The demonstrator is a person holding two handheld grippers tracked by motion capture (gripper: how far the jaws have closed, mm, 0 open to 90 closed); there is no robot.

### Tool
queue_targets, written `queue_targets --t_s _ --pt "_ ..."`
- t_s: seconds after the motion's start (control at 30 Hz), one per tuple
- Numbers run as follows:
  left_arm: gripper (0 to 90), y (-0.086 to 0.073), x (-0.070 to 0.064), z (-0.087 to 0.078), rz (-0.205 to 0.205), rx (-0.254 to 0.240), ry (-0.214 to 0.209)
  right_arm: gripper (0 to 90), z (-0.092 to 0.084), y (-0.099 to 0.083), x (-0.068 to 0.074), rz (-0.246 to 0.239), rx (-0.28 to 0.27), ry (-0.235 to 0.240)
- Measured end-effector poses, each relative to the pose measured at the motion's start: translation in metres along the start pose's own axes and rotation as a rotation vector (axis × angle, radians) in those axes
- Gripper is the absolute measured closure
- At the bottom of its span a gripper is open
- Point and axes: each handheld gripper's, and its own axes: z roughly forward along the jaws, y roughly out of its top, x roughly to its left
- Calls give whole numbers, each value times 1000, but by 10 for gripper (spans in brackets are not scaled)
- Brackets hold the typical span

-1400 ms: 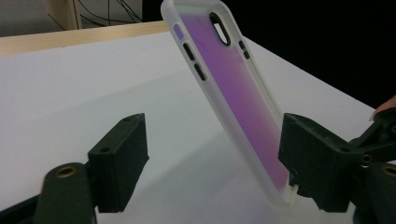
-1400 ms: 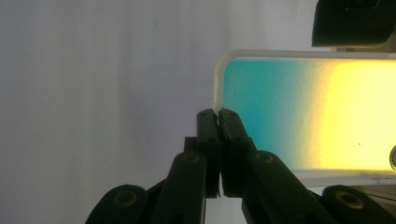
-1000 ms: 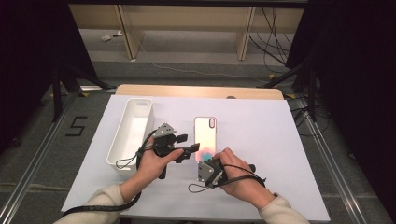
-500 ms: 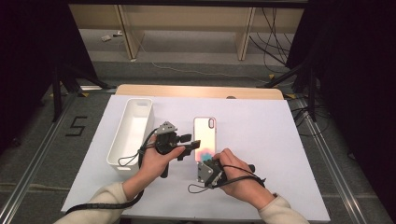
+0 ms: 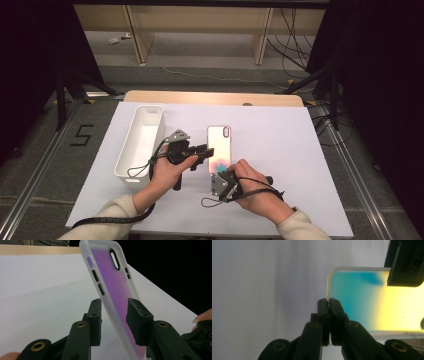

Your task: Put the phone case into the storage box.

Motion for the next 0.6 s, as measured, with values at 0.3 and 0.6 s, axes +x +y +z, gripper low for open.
queue_targets --t_s 0.3,0.6 --pt "743 2 -2 -4 -7 -17 -14 891 -1 -1 -2 -6 1 -13" --pt "804 3 -7 -8 -2 -30 -56 890 2 0 -2 8 -4 -8"
